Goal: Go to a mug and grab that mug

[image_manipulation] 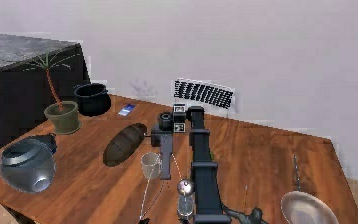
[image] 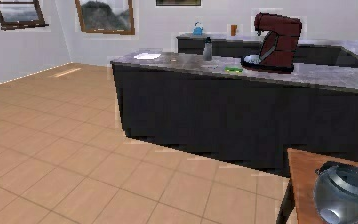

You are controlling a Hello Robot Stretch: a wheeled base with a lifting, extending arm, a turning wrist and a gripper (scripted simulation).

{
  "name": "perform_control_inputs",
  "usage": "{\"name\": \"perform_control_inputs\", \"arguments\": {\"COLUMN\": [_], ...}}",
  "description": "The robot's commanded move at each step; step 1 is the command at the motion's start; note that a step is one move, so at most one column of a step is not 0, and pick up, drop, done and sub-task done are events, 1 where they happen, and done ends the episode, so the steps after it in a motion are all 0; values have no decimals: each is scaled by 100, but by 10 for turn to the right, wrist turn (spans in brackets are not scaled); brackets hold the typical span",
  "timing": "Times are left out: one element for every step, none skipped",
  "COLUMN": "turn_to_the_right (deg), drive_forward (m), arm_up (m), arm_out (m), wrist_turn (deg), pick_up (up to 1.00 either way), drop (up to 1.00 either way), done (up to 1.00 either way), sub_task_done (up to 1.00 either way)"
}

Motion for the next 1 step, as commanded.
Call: {"name": "perform_control_inputs", "arguments": {"turn_to_the_right": [0], "drive_forward": [0], "arm_up": [0], "arm_out": [0], "wrist_turn": [450], "pick_up": [0], "drop": [0], "done": [0], "sub_task_done": [0]}}
